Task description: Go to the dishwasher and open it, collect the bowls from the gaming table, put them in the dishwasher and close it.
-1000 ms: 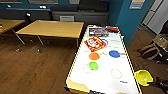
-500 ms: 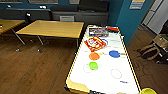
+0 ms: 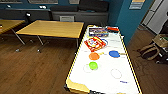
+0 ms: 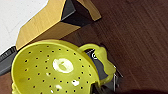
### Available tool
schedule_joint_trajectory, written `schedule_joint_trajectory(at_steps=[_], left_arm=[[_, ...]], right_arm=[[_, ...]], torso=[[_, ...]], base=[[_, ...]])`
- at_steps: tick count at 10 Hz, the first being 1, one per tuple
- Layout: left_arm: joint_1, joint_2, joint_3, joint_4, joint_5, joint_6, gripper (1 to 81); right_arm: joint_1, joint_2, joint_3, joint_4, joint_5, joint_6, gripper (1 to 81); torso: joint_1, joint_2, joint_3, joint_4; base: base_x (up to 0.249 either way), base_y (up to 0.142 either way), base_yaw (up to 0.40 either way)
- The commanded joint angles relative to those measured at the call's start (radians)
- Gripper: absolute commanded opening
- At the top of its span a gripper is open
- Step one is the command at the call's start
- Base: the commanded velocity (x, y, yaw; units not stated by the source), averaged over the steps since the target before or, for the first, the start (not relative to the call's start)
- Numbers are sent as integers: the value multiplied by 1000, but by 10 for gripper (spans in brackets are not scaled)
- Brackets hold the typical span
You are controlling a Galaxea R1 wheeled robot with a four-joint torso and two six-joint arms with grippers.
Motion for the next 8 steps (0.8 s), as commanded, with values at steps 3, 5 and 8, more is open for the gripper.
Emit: schedule_joint_trajectory(at_steps=[3, 5, 8], left_arm=[[-121, -350, 390, 1, 53, -20, 811], [-194, -427, 475, 1, 56, -83, 811], [-329, -514, 550, -5, 59, -239, 811]], right_arm=[[-214, 233, -181, -122, 206, -67, 10], [-237, 301, -207, -150, 206, -67, 10], [-240, 381, -230, -165, 203, -67, 10]], torso=[[0, 0, 0, 0], [0, 0, 0, 0], [0, 0, 0, 0]], base=[[0, 0, 0], [0, 0, 0], [0, 0, 0]])
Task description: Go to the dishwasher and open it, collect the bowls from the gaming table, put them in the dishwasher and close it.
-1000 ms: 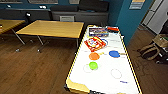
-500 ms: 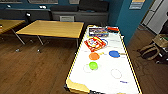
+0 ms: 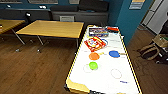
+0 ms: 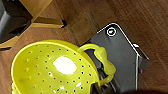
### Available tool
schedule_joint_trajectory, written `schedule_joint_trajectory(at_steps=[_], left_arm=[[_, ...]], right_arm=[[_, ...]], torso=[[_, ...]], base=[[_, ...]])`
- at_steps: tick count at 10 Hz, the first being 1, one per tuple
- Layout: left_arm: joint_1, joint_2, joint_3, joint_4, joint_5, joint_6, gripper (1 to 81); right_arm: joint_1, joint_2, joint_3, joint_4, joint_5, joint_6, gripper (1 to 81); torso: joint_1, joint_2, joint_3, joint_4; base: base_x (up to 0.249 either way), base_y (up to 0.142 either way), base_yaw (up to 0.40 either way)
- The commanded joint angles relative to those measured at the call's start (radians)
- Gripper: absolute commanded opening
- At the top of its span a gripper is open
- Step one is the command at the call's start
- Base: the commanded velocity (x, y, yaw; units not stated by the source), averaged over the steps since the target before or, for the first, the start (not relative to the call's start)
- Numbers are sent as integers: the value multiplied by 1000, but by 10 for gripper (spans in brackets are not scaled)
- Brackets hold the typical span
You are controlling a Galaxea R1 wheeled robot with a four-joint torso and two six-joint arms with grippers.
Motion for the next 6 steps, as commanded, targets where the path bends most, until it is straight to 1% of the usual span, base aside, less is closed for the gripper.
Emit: schedule_joint_trajectory(at_steps=[1, 2, 3, 5, 6], left_arm=[[-169, -162, 133, 4, 34, -230, 811], [-211, -174, 136, 5, 34, -272, 811], [-252, -190, 145, 4, 37, -298, 811], [-325, -217, 172, 2, 49, -312, 811], [-354, -220, 191, 2, 63, -314, 811]], right_arm=[[-1, 0, -9, -57, -28, -9, 10], [-1, 11, -13, -57, -28, -9, 10], [-1, 23, -21, -57, -28, -9, 10], [-2, 42, -30, -57, -28, -9, 10], [-5, 48, -39, -59, -28, -9, 10]], torso=[[0, 0, 0, 0], [0, 0, 0, 0], [0, 0, 0, 0], [0, 0, 0, 0], [0, 0, 0, 0]], base=[[0, 0, 0], [0, 0, 0], [0, 0, 0], [0, 0, 0], [0, 0, 0]])
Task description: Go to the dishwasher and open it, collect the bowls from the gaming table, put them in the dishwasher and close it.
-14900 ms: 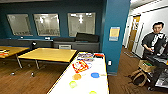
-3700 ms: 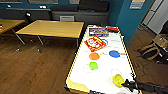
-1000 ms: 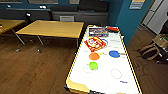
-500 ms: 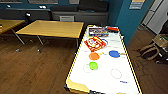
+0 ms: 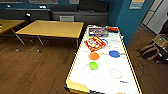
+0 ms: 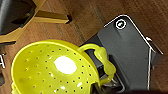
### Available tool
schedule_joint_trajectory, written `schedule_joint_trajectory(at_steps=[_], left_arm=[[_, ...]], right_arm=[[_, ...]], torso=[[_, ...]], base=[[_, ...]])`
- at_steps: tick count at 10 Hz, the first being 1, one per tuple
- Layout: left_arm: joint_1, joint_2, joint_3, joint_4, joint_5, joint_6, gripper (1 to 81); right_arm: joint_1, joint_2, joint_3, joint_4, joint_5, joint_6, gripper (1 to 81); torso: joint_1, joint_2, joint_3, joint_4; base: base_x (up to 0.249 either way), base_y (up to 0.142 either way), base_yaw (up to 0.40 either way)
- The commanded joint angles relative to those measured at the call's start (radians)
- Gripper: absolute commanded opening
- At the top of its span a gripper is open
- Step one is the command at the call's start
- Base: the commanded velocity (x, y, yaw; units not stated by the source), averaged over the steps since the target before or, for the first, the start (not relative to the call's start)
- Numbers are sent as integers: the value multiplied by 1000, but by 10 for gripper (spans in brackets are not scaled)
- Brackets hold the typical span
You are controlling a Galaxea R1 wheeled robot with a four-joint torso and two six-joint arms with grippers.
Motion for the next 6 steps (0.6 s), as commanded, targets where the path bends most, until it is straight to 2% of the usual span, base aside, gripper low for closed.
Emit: schedule_joint_trajectory(at_steps=[1, 2, 3, 5, 6], left_arm=[[-157, -82, 66, -1, 88, -43, 811], [-202, -66, 65, -16, 152, -64, 811], [-246, -60, 63, -29, 191, -84, 811], [-323, -57, 68, -46, 228, -89, 811], [-373, -46, 66, -56, 272, -87, 811]], right_arm=[[-3, -29, -7, -32, -43, -7, 10], [-6, -8, -33, -32, -43, -7, 10], [-6, 3, -44, -32, -43, -7, 10], [-6, 20, -42, -47, -43, -5, 10], [-3, 31, -44, -50, -45, -4, 10]], torso=[[0, 0, 0, 0], [0, 0, 0, 0], [0, 0, 0, 0], [0, 0, 0, 0], [0, 0, 0, 0]], base=[[0, 0, 0], [0, 0, 0], [0, 0, 0], [0, 0, 0], [0, 0, 0]])
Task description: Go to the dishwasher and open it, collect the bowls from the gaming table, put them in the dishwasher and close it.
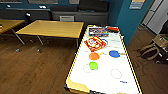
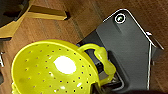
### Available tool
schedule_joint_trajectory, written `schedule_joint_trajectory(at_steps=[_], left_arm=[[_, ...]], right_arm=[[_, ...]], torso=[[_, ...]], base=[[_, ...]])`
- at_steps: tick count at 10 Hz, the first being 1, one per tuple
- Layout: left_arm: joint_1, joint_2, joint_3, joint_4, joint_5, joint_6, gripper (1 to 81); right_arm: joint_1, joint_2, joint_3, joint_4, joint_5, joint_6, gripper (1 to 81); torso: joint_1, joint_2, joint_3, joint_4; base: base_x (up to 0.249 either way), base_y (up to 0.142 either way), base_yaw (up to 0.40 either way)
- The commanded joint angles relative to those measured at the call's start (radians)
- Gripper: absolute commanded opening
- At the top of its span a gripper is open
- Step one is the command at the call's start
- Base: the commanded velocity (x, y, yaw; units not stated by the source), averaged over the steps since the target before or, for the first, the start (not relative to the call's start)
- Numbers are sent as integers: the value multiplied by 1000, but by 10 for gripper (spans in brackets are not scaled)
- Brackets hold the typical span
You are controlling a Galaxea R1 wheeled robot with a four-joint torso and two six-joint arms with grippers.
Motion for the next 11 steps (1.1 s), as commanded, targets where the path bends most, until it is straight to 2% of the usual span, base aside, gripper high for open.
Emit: schedule_joint_trajectory(at_steps=[1, 3, 5, 8, 9, 11], left_arm=[[-211, -18, 27, -50, 171, -19, 811], [-306, 23, 17, -59, 248, -21, 811], [-364, 67, 14, -64, 255, -25, 811], [-403, 170, -85, -70, 264, -112, 811], [-409, 190, -108, -68, 289, -134, 811], [-427, 198, -119, -58, 286, -136, 811]], right_arm=[[25, -30, 22, -39, -48, -4, 10], [36, -16, 19, -41, -53, -3, 10], [43, 7, 10, -53, -58, -3, 10], [57, 14, 7, -50, -62, 0, 10], [59, 17, 7, -49, -64, 2, 10], [65, 17, 7, -50, -68, 2, 10]], torso=[[0, 0, 0, 0], [0, 0, 0, 0], [0, 0, 0, 0], [0, 0, 0, 0], [0, 0, 0, 0], [0, 0, 0, 0]], base=[[0, 0, 0], [0, 0, 0], [0, 0, 0], [0, 0, 0], [0, 0, 0], [0, 0, 0]])
